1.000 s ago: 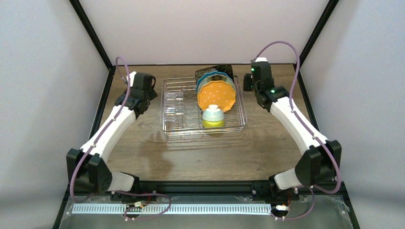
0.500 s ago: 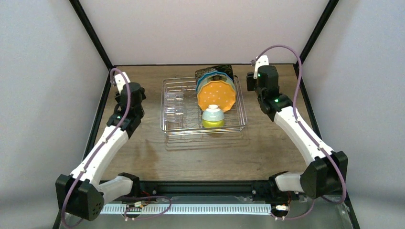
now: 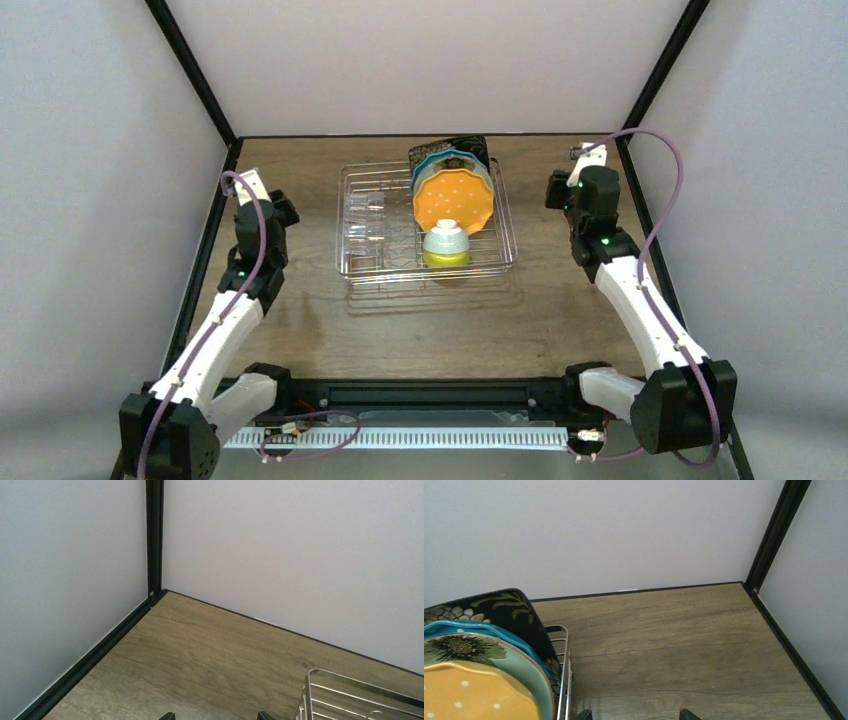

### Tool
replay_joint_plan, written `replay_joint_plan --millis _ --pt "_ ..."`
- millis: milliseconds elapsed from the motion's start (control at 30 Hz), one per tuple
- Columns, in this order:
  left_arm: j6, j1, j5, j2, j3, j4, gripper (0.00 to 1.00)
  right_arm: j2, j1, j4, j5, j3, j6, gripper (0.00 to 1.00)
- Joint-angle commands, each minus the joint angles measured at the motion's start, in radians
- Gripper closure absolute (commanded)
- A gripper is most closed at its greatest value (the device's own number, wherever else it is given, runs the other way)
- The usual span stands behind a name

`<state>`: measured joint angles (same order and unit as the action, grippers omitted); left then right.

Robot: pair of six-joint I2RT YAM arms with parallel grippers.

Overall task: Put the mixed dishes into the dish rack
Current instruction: Reset both arms

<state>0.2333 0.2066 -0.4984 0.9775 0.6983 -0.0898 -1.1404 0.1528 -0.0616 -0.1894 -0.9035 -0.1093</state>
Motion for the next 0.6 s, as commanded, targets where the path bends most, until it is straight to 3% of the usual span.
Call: replay_joint_plan --millis 0,567 --pt "0.040 -0.049 0.070 -0.026 -0.040 -0.057 0.06 0.011 -0.005 0.047 0.047 0.017 -0.049 0.01" --pt "0.090 -0.078 0.051 -0.047 -0.095 -0.090 0.06 -0.029 -0.007 -0.014 -0.057 -0.017 -0.114 0.01"
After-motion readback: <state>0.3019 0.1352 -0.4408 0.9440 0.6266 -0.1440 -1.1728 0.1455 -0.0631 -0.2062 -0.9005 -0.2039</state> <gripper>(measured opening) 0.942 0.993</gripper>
